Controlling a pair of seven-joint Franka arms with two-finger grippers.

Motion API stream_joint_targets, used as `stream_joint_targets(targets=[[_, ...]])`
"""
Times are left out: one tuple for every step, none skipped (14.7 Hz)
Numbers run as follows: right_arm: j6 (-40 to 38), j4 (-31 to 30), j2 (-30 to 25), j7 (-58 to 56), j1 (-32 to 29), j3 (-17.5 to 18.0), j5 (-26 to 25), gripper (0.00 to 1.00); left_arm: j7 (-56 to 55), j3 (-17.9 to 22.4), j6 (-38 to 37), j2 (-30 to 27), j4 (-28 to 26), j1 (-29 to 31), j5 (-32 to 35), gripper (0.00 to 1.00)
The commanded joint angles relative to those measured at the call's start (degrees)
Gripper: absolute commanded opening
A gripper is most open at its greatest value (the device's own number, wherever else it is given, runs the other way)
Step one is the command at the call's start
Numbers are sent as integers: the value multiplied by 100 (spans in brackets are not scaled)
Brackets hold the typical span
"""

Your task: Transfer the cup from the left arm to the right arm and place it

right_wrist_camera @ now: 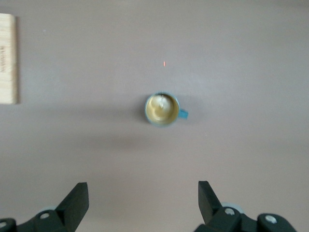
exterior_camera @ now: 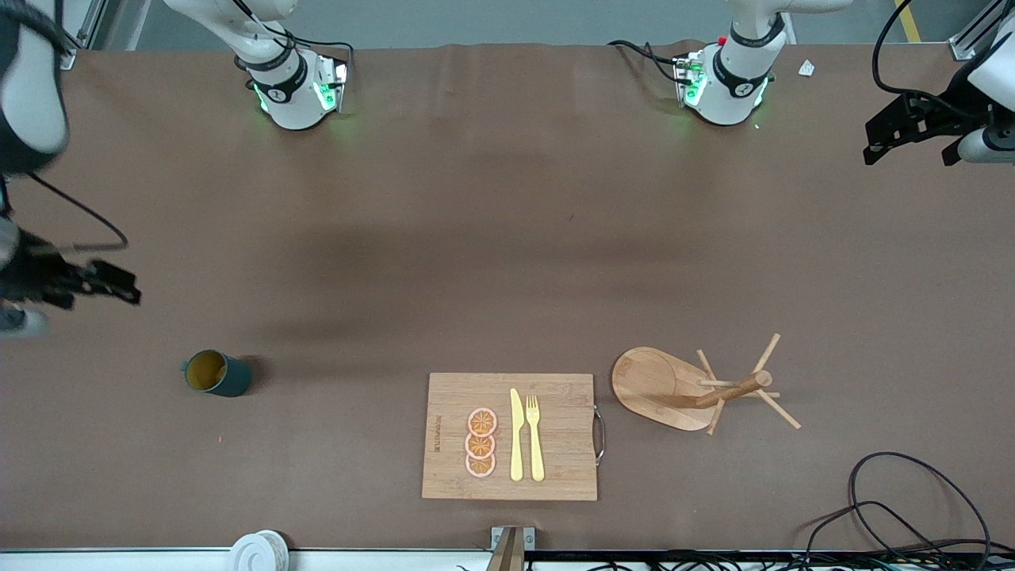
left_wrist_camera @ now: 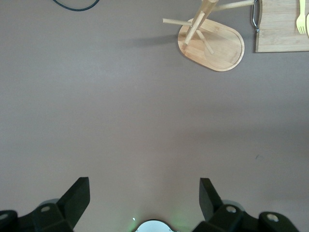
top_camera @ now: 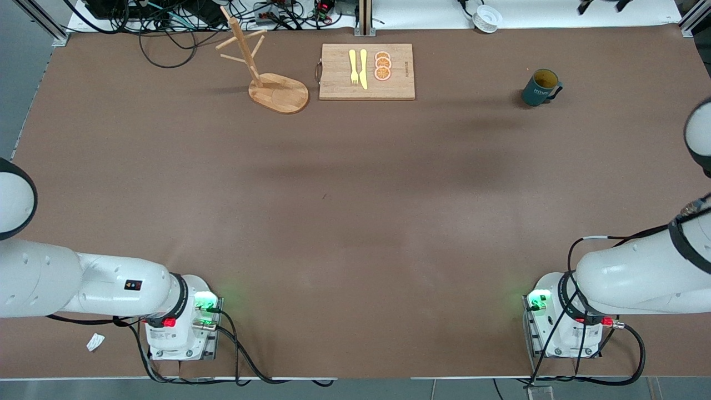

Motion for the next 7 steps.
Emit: stream_joint_targets(targets=[[-242,-392,-843,161,-11,56,-64,100,19,-35,-200,-128,-4,-12,46,100],[-260,-383,-984,161,-19,65,-64,100,-17,-70,-228,-172,-4,-21,46,100],[-217,-357,-1063,179,-37,48,-73,100,-26,-97,-237,-172,-4,-13,46,100],[-190,-322,-1064,274,-37,30,-82,100,9,-97,-245,-164,4,-13,46,100],[-181,-322,-1090,371,-46,30,-82,100,35,-97,-245,-172,4,5,46,100],[-60,-330,-1117,416,-54,21,-82,100,18,-97,-245,-164,13,5,46,100],[11,-357,-1187,416,-46,21,-125,100,27,-88,-245,-146,74,14,38,100]])
